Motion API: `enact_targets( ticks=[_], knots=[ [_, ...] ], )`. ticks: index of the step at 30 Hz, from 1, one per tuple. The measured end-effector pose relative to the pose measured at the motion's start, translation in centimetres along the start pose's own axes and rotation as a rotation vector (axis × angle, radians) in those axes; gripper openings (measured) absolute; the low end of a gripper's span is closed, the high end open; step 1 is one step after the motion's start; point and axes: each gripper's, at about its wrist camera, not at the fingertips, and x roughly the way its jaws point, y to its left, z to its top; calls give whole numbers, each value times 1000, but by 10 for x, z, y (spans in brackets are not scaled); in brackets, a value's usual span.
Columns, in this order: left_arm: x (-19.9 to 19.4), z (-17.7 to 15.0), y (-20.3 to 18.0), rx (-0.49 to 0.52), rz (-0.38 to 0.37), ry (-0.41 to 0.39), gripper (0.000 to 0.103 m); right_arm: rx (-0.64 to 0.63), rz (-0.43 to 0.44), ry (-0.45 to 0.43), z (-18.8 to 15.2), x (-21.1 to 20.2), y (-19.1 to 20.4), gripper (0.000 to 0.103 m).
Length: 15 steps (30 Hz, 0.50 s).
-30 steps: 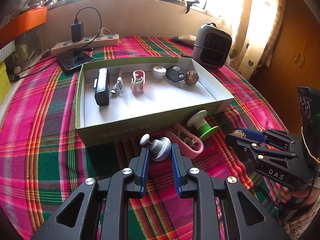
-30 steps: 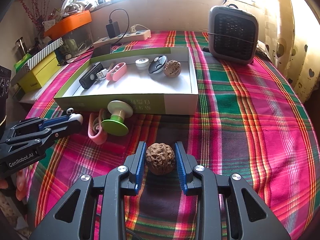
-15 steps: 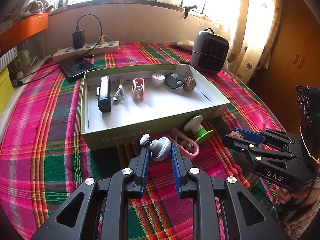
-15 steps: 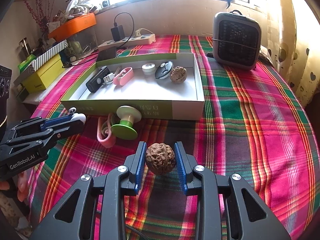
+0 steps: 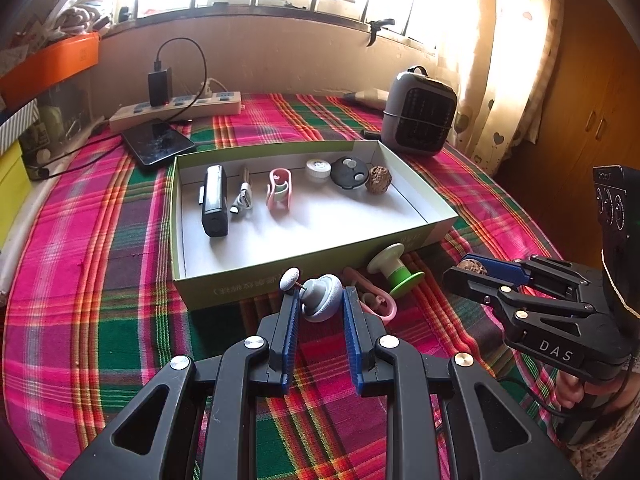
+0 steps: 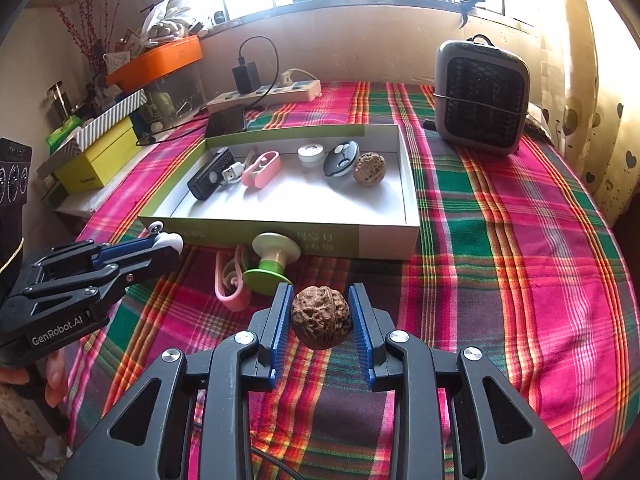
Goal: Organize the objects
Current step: 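Lift the white knob and walnut and carry them over the white box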
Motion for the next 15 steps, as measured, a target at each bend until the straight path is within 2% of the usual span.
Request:
enact_targets(
  ticks=[15],
  knots=[
    [-1,12,1,7,-2,-15,20,-17,25,-24,18,0,3,30]
  ],
)
